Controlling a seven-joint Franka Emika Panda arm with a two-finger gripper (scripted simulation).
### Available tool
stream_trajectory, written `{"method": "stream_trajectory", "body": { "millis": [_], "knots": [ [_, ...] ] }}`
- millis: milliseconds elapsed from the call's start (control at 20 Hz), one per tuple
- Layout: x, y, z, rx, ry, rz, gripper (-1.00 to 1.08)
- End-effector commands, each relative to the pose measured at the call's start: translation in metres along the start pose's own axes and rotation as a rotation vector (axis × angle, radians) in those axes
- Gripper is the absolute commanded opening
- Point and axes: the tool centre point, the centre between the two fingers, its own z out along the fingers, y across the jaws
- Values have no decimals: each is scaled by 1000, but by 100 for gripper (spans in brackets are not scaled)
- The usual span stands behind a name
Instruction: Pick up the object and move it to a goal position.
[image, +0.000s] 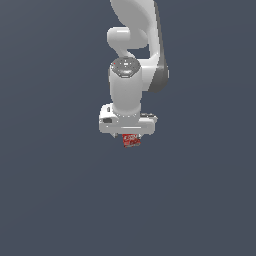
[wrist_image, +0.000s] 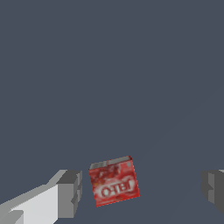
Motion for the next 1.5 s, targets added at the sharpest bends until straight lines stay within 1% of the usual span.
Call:
{"method": "stream_trajectory", "body": {
  "millis": [0,150,350,450,700,950,1200,1450],
  "knots": [
    [0,0,0,0,0,0,100],
    [0,6,0,1,0,7,100],
    [-1,25,1,5,-1,29,100],
    [-1,29,1,6,-1,33,100],
    [-1,28,1,6,-1,39,100],
    [-3,26,5,7,-2,77,100],
    [-7,22,12,8,-3,144,100],
    [-13,17,21,10,-5,242,100]
  ]
}}
